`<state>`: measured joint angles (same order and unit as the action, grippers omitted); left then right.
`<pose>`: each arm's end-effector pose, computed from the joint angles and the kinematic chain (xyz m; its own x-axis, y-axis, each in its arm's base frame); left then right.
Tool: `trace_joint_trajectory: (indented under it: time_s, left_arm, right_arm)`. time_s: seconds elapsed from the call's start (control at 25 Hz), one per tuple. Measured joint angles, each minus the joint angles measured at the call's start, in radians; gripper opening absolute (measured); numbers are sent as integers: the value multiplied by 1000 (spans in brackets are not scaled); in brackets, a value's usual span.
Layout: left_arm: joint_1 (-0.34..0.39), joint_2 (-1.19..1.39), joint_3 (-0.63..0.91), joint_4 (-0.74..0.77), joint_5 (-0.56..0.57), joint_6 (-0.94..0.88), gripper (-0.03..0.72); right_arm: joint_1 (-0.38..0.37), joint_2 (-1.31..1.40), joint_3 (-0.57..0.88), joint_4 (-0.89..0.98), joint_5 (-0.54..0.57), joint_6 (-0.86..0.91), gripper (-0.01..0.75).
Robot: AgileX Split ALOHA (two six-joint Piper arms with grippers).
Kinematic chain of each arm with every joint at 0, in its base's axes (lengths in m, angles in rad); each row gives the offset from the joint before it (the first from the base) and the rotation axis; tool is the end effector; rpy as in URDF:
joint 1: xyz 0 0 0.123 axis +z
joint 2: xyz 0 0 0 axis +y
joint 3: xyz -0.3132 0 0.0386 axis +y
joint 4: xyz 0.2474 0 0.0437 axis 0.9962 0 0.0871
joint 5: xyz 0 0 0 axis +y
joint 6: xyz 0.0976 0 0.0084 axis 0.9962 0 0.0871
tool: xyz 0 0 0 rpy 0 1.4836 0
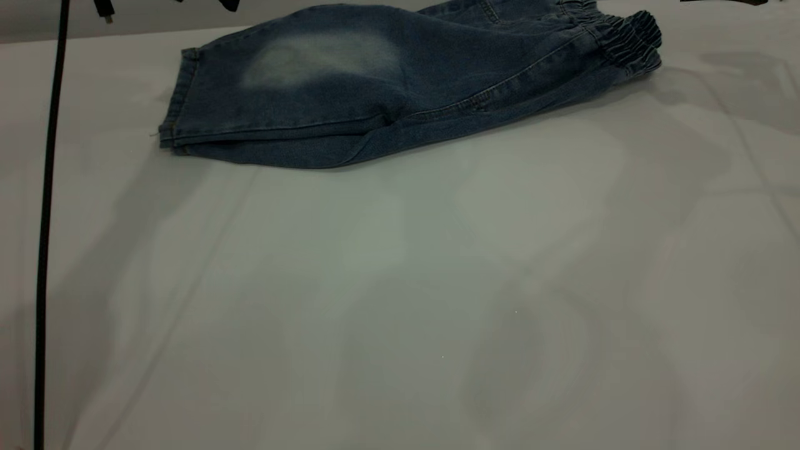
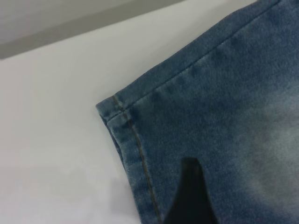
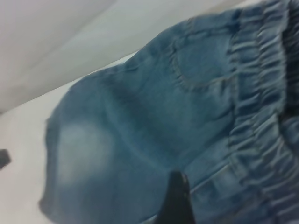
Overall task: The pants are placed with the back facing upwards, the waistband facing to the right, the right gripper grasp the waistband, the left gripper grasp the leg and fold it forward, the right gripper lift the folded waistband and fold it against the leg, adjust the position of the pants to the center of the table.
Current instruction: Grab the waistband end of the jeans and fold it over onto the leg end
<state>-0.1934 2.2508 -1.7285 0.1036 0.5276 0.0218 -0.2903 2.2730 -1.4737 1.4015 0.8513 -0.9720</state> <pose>0.5104 -0.0948 0.1765 -0.7811 0.2661 -0.5649 0.2510 0.9621 0.1061 0.4771 -0.0667 0.1388 -0.7915 0.4733 -0.3867 0.0206 0.6530 0.7571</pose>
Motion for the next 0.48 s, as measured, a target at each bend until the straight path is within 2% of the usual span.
trace_joint_trajectory:
  time_s: [0.32,0.48]
  left_arm:
    - [-9,-67,0,-1,64,-2,524]
    - [-15,-101,0,-2,66,-2,525]
  right_arm:
    - [-69,66,0,-31,139,82,535]
    - [-68,123,0,-34,184,68,535]
